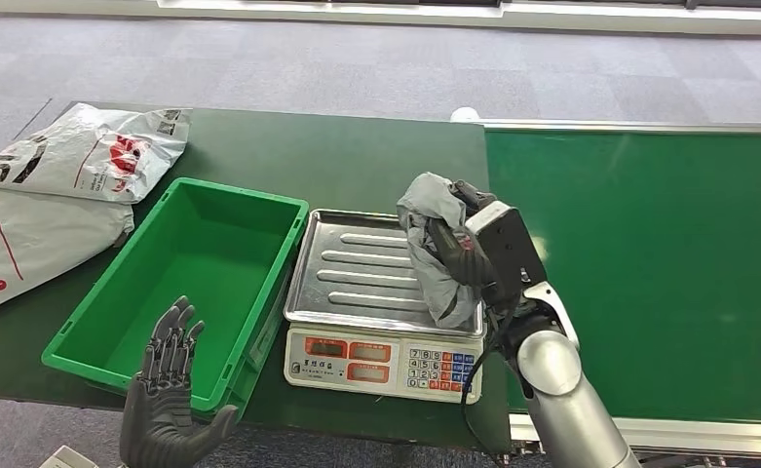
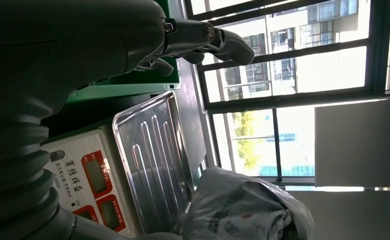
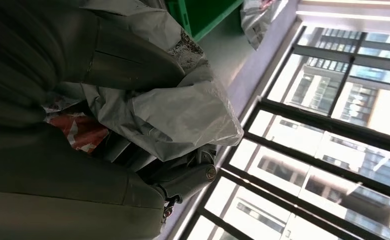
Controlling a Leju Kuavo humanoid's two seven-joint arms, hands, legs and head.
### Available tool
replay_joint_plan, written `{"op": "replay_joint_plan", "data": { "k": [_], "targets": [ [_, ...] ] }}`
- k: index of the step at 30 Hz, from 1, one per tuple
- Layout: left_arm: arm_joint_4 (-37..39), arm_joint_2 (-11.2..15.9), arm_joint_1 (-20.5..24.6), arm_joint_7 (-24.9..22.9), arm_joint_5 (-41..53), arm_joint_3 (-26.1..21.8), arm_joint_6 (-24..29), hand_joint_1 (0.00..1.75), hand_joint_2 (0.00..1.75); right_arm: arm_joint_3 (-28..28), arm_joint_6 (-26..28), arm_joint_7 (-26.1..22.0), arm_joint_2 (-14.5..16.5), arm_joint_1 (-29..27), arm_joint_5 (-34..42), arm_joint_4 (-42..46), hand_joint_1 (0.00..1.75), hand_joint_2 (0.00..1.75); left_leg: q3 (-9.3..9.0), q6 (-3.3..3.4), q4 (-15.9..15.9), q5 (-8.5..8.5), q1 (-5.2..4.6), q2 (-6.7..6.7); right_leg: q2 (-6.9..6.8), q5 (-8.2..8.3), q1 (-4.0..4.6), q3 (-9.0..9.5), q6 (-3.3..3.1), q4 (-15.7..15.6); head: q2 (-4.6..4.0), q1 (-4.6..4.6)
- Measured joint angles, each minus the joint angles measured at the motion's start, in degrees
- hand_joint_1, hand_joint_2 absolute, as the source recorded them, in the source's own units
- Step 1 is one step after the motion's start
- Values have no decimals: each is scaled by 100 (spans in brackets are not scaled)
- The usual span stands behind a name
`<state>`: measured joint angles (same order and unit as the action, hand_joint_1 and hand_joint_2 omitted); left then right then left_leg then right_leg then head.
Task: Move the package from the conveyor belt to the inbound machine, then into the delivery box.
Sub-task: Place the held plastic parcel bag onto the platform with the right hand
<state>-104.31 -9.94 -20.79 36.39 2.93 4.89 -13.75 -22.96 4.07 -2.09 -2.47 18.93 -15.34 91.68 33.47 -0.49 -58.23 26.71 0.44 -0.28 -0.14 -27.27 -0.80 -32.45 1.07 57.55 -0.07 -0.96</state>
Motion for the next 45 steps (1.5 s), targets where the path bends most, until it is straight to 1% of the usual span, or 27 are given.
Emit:
{"op": "replay_joint_plan", "data": {
  "k": [2, 6, 8, 10, 14, 17, 20, 22, 25, 27, 30, 34, 37, 40, 42, 43, 45],
  "targets": [
    [-2, 38, 13, -79, -50, 40, -8, 0, 175, -56, -2, 405, 86, 203, 27, -170, 0, 175, -1, -3, 0, -3, 3, -1, -1, 1, 0, 0, -1, 0, 0, 0],
    [1, 131, 109, -294, -182, 123, -107, 0, 175, -88, 55, 1107, 167, 619, -172, -762, 0, 175, -1, -3, -1, -5, 3, -3, -3, 3, -1, 3, -1, 0, 0, 0],
    [7, 169, 188, -401, -235, 174, -166, 0, 175, -72, 87, 1212, 203, 811, -264, -1277, 0, 87, -2, 0, -2, -7, 2, -4, -3, 7, -1, 5, -2, -1, 0, 0],
    [18, 200, 251, -480, -260, 233, -196, 0, 175, -38, 129, 1174, 271, 974, -333, -1855, 0, 0, -1, 1, -2, -8, 1, -4, -3, 12, -2, 5, -2, -1, 0, 0],
    [31, 231, 345, -547, -267, 298, -151, 0, 175, 56, 196, 910, 483, 1275, -335, -2875, 0, 0, -2, 0, -3, -10, 2, -3, -2, 15, 0, 4, -7, 0, 0, 0],
    [15, 240, 381, -558, -253, 333, 26, 0, 175, 160, 149, 518, 736, 1489, -182, -3641, 0, 0, -5, -2, -2, -11, 4, 1, 5, 16, 2, 2, -8, 0, 0, 0],
    [-49, 242, 369, -549, -162, 340, 266, 0, 175, 235, 5, 82, 956, 1557, 75, -4055, 0, 0, -6, -4, -2, -12, 9, 2, 6, 15, 7, 1, -10, 0, 0, 0],
    [-110, 242, 377, -542, 62, 341, 550, 0, 175, 333, -292, -347, 1075, 1522, 488, -4106, 0, 0, -5, -6, -2, -14, 10, 2, 7, 16, 9, -2, -10, 0, 0, 0],
    [-246, 230, 467, -623, 619, 400, 1120, 0, 175, 446, -708, -894, 1195, 1351, 1084, -3759, 0, 0, -2, -7, -3, -15, 10, -1, 2, 16, 9, -4, -10, 0, 0, 0],
    [-328, 209, 563, -717, 927, 491, 1411, 0, 175, 469, -857, -1076, 1239, 1247, 1333, -3428, 0, 0, 0, -8, -2, -15, 10, -2, 1, 16, 8, -4, -10, 0, 0, 0],
    [-400, 184, 670, -780, 1097, 598, 1555, 0, 175, 500, -932, -1151, 1279, 1156, 1461, -3079, 0, 0, -1, -8, -3, -15, 9, 2, 8, 18, 7, -5, -13, 0, 0, 0],
    [-441, 179, 721, -811, 1229, 686, 1662, 0, 175, 548, -989, -1262, 1294, 1051, 1560, -2802, 0, 175, -2, -8, -3, -15, 9, 2, 9, 20, 7, -7, -14, -1, 0, 0],
    [-448, 173, 779, -916, 1736, 766, 1982, 0, 175, 559, -1106, -1673, 1289, 873, 1786, -2463, 0, 175, -1, -8, -5, -15, 9, 2, 7, 20, 8, -10, -15, -1, 0, 0],
    [-436, 174, 966, -1180, 2232, 919, 2223, 0, 175, 571, -997, -2002, 1232, 630, 1829, -1823, 0, 175, 1, -9, -5, -15, 9, 1, 5, 20, 8, -13, -15, -1, 0, 0],
    [-409, 188, 1146, -1449, 2561, 1029, 2319, 0, 175, 615, -597, -2119, 1167, 468, 1500, -1305, 0, 175, 3, -9, -5, -15, 9, 1, 6, 20, 7, -13, -15, -1, 0, 0],
    [-383, 199, 1250, -1626, 2753, 1092, 2332, 0, 175, 652, -230, -2173, 1136, 370, 1130, -1027, 0, 175, 2, -8, -6, -15, 9, 0, 4, 20, 7, -14, -15, -2, 0, 0],
    [-279, 223, 1494, -2095, 3211, 1240, 2281, 0, 175, 734, 709, -2265, 1082, 105, 133, -414, 0, 175, 2, -8, -8, -15, 8, -7, -5, 19, 6, -16, -14, -4, 0, 0]
  ]
}}
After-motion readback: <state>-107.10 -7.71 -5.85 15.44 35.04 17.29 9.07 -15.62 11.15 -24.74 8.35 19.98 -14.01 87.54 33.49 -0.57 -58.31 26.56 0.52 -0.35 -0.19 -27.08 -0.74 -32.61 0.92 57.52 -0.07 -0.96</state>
